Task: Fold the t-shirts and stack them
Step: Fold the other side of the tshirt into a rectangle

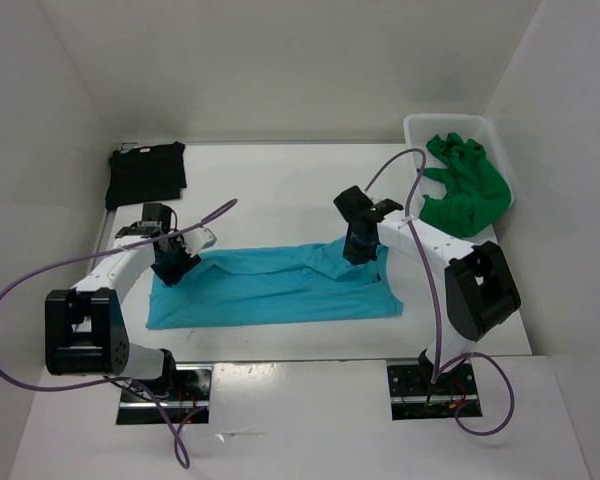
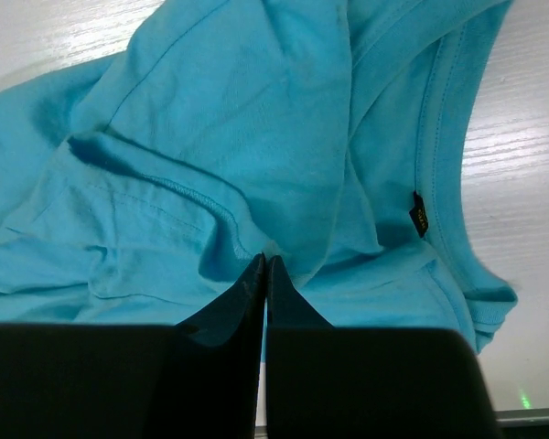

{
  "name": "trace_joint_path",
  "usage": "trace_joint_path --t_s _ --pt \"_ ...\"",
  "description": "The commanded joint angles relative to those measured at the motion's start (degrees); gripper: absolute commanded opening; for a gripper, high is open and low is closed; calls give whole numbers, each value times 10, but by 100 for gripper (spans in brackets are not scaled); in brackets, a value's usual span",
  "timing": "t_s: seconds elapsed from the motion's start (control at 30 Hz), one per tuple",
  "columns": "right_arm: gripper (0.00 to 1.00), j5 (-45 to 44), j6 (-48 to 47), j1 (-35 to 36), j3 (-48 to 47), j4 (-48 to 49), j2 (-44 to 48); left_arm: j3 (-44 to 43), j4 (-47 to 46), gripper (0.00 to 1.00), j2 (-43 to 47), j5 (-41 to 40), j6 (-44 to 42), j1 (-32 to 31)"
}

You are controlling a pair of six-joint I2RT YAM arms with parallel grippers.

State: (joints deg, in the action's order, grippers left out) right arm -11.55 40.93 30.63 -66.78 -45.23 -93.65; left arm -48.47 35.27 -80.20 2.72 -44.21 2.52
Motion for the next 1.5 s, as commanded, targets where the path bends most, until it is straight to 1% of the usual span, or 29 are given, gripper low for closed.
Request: trace_joint_path --t_s 0.0,0.03,0.07,0.13,0.2,0.23,0.33,0.43,0.5,0.53,0.63,0.67,0.77,0.8,0.83,0.9,0.97,1.03,1.1,1.17,1.23,1.4,1.43,1.47 --pt "0 -4 8 7 13 19 31 -17 72 59 41 -18 -34 19" --pt "0 -4 8 7 13 19 36 -24 84 63 47 -18 -46 26" --pt "0 -4 8 7 13 19 36 -29 95 70 60 -18 -52 32" --pt "0 -4 8 7 18 19 36 -41 120 78 73 -8 -61 32" --pt "0 -4 8 7 24 24 36 -46 120 86 87 0 -76 32" --pt "0 -4 13 7 24 30 36 -37 110 88 87 0 -76 32" --pt "0 3 13 7 24 30 36 -31 104 90 70 0 -76 1" --pt "0 3 13 7 24 30 36 -44 145 90 24 35 -71 -10" --pt "0 -2 13 7 24 30 36 -51 171 90 1 35 -76 -24" --pt "0 -2 13 7 24 30 36 -51 165 92 -20 29 -63 -31" --pt "0 -2 13 7 17 30 31 -37 132 92 -40 -4 -27 -37" --pt "0 -2 13 7 17 24 31 -37 108 92 -48 -15 -17 -42" --pt "0 -2 13 7 12 24 31 -43 84 82 -53 -34 3 -42" --pt "0 -2 13 7 12 24 31 -49 84 76 -53 -34 10 -42" --pt "0 -2 13 7 12 24 31 -49 84 64 -53 -34 10 -42" --pt "0 -2 13 7 12 24 31 -49 77 55 -64 -52 10 -42" --pt "0 -2 13 7 7 24 31 -49 72 54 -72 -65 10 -42" --pt "0 -2 13 7 7 19 31 -41 80 57 -78 -65 10 -42" --pt "0 -8 13 7 7 19 31 -41 89 62 -83 -43 10 -42" --pt "0 -8 13 7 2 19 31 -41 97 62 -83 -37 10 -42" --pt "0 -8 8 7 2 19 31 -41 105 64 -83 -19 10 -42" --pt "0 -13 8 7 2 14 31 -48 118 64 -104 -5 27 -42" --pt "0 -13 8 7 2 14 31 -48 118 61 -111 -5 27 -42" --pt "0 -13 8 7 2 14 31 -48 118 51 -117 -5 27 -42"
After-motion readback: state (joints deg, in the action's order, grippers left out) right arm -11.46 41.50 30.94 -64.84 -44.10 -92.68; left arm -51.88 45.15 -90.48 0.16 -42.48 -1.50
